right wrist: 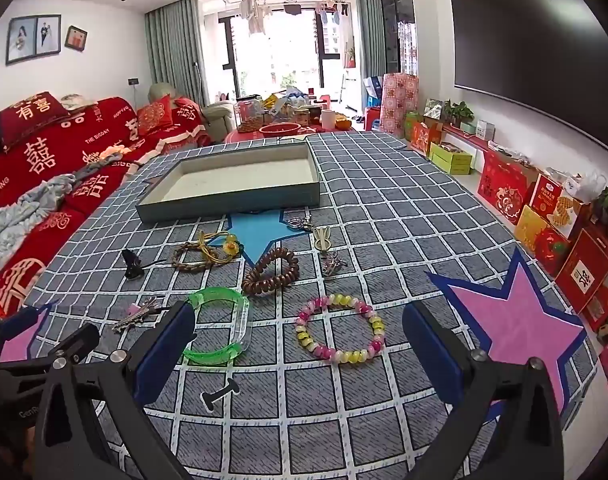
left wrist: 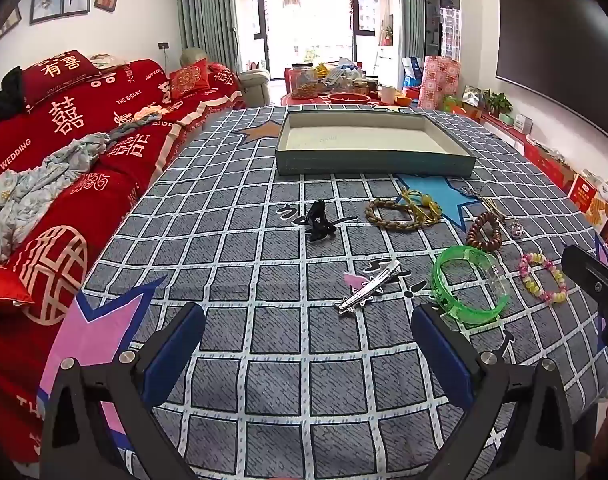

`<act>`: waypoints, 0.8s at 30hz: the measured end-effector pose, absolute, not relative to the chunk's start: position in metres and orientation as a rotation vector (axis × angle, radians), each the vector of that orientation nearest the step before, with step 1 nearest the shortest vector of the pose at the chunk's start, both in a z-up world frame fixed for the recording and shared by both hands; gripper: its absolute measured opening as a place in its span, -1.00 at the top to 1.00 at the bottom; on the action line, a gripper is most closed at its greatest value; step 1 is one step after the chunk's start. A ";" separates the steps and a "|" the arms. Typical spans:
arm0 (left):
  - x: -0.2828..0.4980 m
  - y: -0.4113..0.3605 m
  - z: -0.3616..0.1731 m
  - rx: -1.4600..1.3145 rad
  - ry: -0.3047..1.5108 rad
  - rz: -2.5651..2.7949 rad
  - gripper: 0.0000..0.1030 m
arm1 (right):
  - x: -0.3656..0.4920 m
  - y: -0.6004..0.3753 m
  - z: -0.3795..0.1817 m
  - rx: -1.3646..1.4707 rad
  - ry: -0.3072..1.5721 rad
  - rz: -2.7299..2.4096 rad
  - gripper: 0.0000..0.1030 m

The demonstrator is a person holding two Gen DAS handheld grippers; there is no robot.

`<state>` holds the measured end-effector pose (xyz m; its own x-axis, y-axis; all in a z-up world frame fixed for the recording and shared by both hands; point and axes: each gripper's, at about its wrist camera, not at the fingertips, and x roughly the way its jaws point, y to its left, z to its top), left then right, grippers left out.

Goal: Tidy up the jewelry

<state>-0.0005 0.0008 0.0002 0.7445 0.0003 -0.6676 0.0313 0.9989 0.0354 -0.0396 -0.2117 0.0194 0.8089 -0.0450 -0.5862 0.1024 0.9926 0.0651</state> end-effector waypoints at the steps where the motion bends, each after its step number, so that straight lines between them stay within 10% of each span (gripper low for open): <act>1: -0.001 0.002 0.000 0.040 0.731 -0.017 -1.00 | -0.040 -0.212 0.020 0.102 0.615 -0.076 -1.00; 24: -0.005 0.001 0.000 0.030 0.737 -0.023 -1.00 | -0.042 -0.211 0.023 0.094 0.618 -0.077 -1.00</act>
